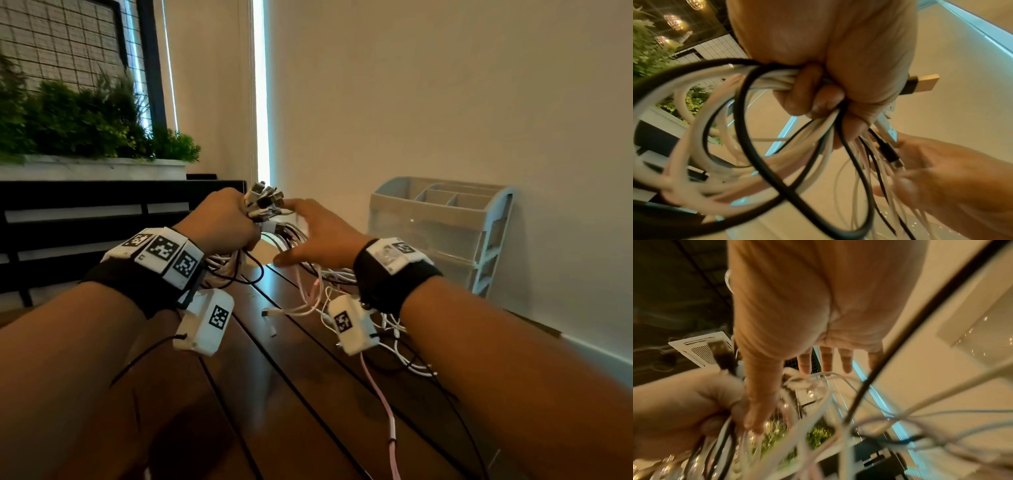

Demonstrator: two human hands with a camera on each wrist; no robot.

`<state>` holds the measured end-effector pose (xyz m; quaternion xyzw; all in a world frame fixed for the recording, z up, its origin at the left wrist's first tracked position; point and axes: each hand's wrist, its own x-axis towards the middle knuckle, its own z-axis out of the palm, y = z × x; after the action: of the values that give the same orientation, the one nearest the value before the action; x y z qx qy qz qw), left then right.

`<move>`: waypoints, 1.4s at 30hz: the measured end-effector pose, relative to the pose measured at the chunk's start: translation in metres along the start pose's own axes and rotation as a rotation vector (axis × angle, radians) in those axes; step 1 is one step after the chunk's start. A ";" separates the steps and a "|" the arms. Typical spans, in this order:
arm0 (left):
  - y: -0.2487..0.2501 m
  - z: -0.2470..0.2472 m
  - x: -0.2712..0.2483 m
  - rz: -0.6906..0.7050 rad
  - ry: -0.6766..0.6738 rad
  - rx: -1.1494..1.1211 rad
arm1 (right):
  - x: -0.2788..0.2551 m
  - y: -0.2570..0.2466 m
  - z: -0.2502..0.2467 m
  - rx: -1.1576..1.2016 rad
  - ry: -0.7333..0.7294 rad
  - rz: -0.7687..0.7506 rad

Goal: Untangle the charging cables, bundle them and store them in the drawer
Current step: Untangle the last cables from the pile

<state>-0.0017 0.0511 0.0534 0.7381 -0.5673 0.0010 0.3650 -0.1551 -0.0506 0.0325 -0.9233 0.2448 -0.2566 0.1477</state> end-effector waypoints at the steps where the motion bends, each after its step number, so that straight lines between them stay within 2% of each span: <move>1: -0.002 -0.003 0.000 -0.018 0.007 -0.007 | -0.005 0.003 -0.006 0.011 0.060 -0.022; 3: -0.007 -0.008 0.000 -0.050 0.012 -0.026 | -0.020 0.010 -0.013 -0.009 0.226 -0.106; 4: -0.009 -0.010 -0.001 -0.061 0.013 -0.037 | -0.027 0.013 -0.014 -0.045 0.275 -0.160; 5: -0.009 -0.009 -0.001 -0.068 0.010 -0.054 | -0.033 0.016 -0.013 -0.064 0.262 -0.208; 7: -0.010 -0.008 -0.001 -0.073 0.008 -0.090 | -0.044 0.017 -0.004 -0.086 0.099 -0.249; 9: -0.007 -0.005 -0.001 -0.076 0.007 -0.107 | -0.051 0.016 0.007 -0.251 -0.027 -0.275; 12: -0.002 -0.005 -0.001 -0.093 0.001 -0.105 | -0.051 0.019 0.019 -0.700 -0.104 -0.280; 15: -0.001 -0.007 -0.001 -0.124 0.015 -0.054 | -0.052 0.025 0.019 -0.847 -0.171 -0.243; 17: -0.005 -0.008 0.001 -0.155 0.048 -0.039 | -0.056 0.034 0.014 -0.803 -0.223 -0.143; 19: -0.008 -0.007 0.005 -0.179 0.061 -0.037 | -0.063 0.040 0.008 -0.646 -0.280 -0.008; 21: -0.009 -0.004 0.007 -0.188 0.048 -0.033 | -0.067 0.041 0.003 -0.478 -0.296 0.033; 26: -0.007 0.004 0.009 -0.194 0.023 -0.050 | -0.073 0.047 -0.008 -0.481 -0.079 -0.056; 30: -0.006 0.006 0.009 -0.215 0.005 -0.042 | -0.081 0.055 -0.005 -0.579 0.095 -0.306; 34: -0.006 0.006 0.012 -0.222 0.025 -0.061 | -0.084 0.057 -0.001 -0.678 0.083 -0.409; 36: -0.005 0.006 0.012 -0.224 0.025 -0.058 | -0.087 0.062 -0.002 -0.697 0.049 -0.379; 38: -0.004 0.007 0.012 -0.225 0.018 -0.050 | -0.090 0.064 -0.004 -0.622 0.006 -0.313; 40: -0.004 0.007 0.012 -0.223 0.012 -0.054 | -0.092 0.064 -0.007 -0.512 -0.037 -0.158; 42: -0.002 0.008 0.013 -0.214 0.014 -0.047 | -0.088 0.067 -0.008 -0.433 -0.016 0.028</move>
<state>0.0016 0.0365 0.0520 0.7856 -0.4828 -0.0464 0.3843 -0.2509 -0.0608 -0.0226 -0.9320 0.3056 -0.1885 -0.0486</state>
